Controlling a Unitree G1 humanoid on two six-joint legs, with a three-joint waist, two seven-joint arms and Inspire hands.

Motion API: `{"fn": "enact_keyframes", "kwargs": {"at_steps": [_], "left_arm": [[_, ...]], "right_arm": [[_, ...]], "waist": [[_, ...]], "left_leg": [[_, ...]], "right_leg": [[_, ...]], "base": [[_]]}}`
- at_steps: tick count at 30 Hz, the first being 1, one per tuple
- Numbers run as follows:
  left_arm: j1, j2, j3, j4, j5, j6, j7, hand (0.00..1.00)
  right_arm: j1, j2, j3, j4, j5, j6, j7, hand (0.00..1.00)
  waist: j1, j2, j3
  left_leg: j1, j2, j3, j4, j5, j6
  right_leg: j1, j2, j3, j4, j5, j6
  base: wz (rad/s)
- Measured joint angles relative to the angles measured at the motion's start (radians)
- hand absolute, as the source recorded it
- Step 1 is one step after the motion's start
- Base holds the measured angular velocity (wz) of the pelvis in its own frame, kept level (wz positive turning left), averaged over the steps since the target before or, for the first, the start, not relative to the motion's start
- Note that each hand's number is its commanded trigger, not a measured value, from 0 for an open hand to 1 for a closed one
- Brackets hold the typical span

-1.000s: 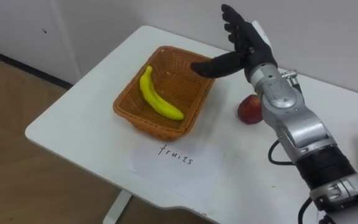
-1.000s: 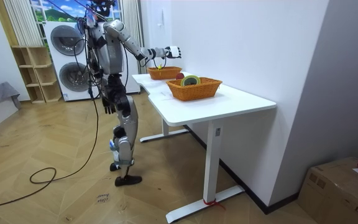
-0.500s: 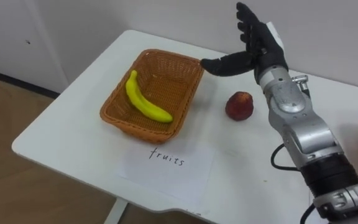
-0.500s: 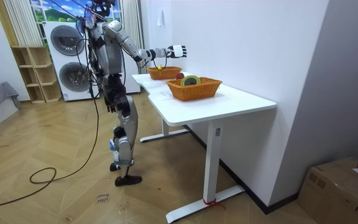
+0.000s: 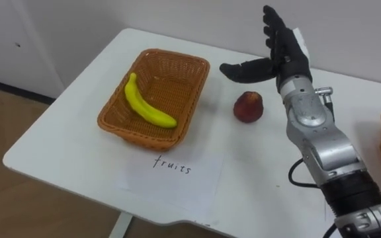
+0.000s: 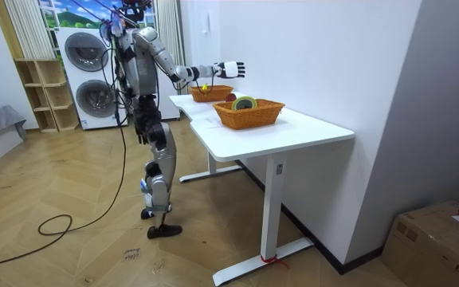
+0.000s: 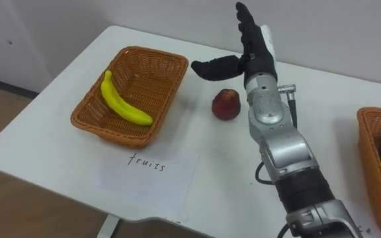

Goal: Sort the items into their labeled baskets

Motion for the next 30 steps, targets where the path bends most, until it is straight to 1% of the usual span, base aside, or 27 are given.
{"fn": "enact_keyframes", "kwargs": {"at_steps": [3,7,14,18,21,23,24,27,28,29,30], "left_arm": [[0.001,0.0,-0.008,0.0,-0.008,-0.007,0.003,0.0],[-0.002,0.0,-0.009,0.014,-0.008,-0.015,0.003,0.0],[0.0,0.0,-0.03,0.049,-0.008,-0.01,0.004,0.0],[-0.001,-0.001,-0.048,0.057,-0.008,-0.01,0.003,0.0],[-0.007,-0.002,-0.049,0.059,-0.01,-0.015,0.003,0.0],[-0.01,-0.002,-0.055,0.059,-0.01,-0.019,0.003,0.0],[-0.014,-0.001,-0.069,0.06,-0.01,-0.019,0.003,0.0],[-0.02,-0.002,-0.086,0.06,-0.01,-0.027,0.001,0.0],[-0.023,-0.003,-0.089,0.061,-0.01,-0.03,-0.002,0.0],[-0.024,-0.003,-0.09,0.061,-0.01,-0.032,-0.002,0.0],[-0.024,-0.003,-0.093,0.061,-0.011,-0.034,-0.003,0.0]], "right_arm": [[0.0,0.0,0.0,0.007,-0.001,-0.008,0.0,0.0],[0.001,0.0,0.0,0.071,-0.004,-0.01,0.001,0.0],[0.008,0.0,0.0,0.102,-0.012,-0.011,0.001,0.0],[0.008,0.001,0.0,0.137,-0.071,-0.011,0.001,0.0],[0.007,0.001,-0.012,0.169,-0.108,-0.018,0.001,0.0],[0.007,0.001,-0.022,0.189,-0.119,-0.028,0.002,0.0],[0.007,0.001,-0.028,0.21,-0.119,-0.034,0.005,0.0],[0.007,0.001,-0.037,0.23,-0.119,-0.035,0.013,0.0],[0.007,0.001,-0.037,0.239,-0.119,-0.045,0.015,0.0],[0.007,0.001,-0.037,0.241,-0.119,-0.046,0.017,0.0],[0.007,0.001,-0.037,0.246,-0.118,-0.047,0.024,0.0]], "waist": [[-0.004,0.001,0.0008],[-0.005,0.006,0.0033],[-0.003,0.011,0.0027],[-0.001,0.011,0.0034],[-0.002,0.011,0.0037],[-0.003,0.013,0.0052],[-0.005,0.014,0.0062],[-0.005,0.016,0.0114],[-0.005,0.016,0.0119],[-0.005,0.015,0.0122],[-0.006,0.016,0.0143]], "left_leg": [[-0.009,0.0,0.0,0.0,0.0,0.0],[-0.018,0.0,-0.001,0.001,0.0,0.0],[-0.048,-0.001,-0.001,0.005,0.002,0.001],[-0.068,-0.002,-0.002,0.014,0.002,0.001],[-0.085,-0.003,-0.006,0.022,0.002,0.001],[-0.093,-0.004,-0.01,0.026,0.002,0.001],[-0.096,-0.004,-0.013,0.03,0.002,0.001],[-0.103,-0.004,-0.014,0.033,0.002,0.001],[-0.109,-0.003,-0.014,0.034,0.002,0.001],[-0.112,-0.003,-0.015,0.034,0.002,0.001],[-0.113,-0.003,-0.014,0.035,0.002,0.001]], "right_leg": [[-0.01,0.0,0.0,0.0,0.0,0.0],[-0.016,-0.001,-0.004,0.0,0.0,0.0],[-0.049,-0.003,-0.006,0.002,0.0,0.0],[-0.066,-0.004,-0.004,0.002,0.0,0.0],[-0.075,-0.005,-0.008,0.003,0.0,0.0],[-0.08,-0.005,-0.014,0.003,0.0,0.0],[-0.08,-0.006,-0.018,0.003,0.0,0.0],[-0.085,-0.006,-0.025,0.006,0.0,0.0],[-0.09,-0.007,-0.025,0.008,0.0,-0.001],[-0.093,-0.007,-0.025,0.009,0.0,-0.001],[-0.097,-0.008,-0.023,0.014,0.0,-0.001]], "base": [[0.0],[0.0],[0.0],[0.0],[0.05],[0.08],[0.09],[0.02],[0.0],[0.0],[0.0]]}}
